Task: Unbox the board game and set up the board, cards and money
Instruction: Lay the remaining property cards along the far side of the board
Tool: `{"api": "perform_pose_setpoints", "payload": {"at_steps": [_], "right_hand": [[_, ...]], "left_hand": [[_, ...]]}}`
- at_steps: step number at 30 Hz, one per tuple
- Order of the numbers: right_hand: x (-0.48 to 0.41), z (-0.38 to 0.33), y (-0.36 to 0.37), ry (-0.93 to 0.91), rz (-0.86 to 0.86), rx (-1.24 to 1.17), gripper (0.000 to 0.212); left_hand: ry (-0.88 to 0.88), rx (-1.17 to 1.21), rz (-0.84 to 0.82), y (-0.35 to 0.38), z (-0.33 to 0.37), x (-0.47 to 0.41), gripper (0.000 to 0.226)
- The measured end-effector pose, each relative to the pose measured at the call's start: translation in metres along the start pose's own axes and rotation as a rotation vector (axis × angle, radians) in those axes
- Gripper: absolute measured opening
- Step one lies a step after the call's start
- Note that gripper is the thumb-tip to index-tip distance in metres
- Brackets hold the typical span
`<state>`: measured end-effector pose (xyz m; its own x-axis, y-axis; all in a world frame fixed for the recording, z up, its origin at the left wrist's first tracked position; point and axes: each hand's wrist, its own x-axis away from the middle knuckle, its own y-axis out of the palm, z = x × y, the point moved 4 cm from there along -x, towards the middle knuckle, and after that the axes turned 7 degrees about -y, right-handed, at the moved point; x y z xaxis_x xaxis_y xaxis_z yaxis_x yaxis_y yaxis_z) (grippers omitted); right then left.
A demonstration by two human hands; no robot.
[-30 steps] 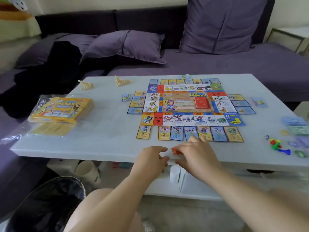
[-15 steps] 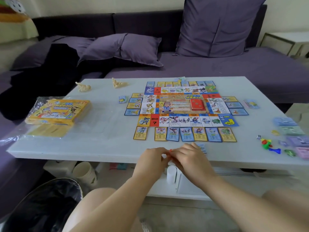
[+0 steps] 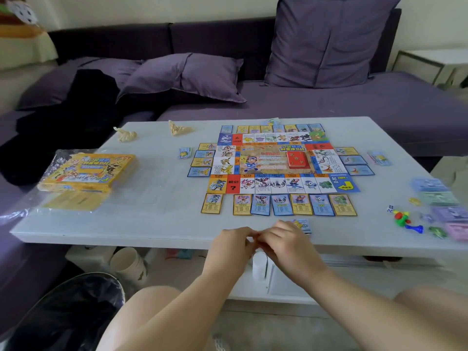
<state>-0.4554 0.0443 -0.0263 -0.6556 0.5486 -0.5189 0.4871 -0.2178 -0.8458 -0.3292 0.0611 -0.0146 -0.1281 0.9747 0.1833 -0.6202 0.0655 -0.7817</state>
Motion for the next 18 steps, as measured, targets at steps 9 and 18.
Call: {"api": "perform_pose_setpoints", "payload": {"at_steps": [9,18], "right_hand": [[-0.002,0.000,-0.002,-0.045,0.024,-0.024,0.023],[-0.018,0.012,-0.026,0.097,0.117,-0.160,0.012]], "left_hand": [[-0.067,0.230,-0.012,-0.001,-0.006,0.002,0.009],[-0.043,0.188,0.047,-0.014,-0.003,-0.008,0.027]]}}
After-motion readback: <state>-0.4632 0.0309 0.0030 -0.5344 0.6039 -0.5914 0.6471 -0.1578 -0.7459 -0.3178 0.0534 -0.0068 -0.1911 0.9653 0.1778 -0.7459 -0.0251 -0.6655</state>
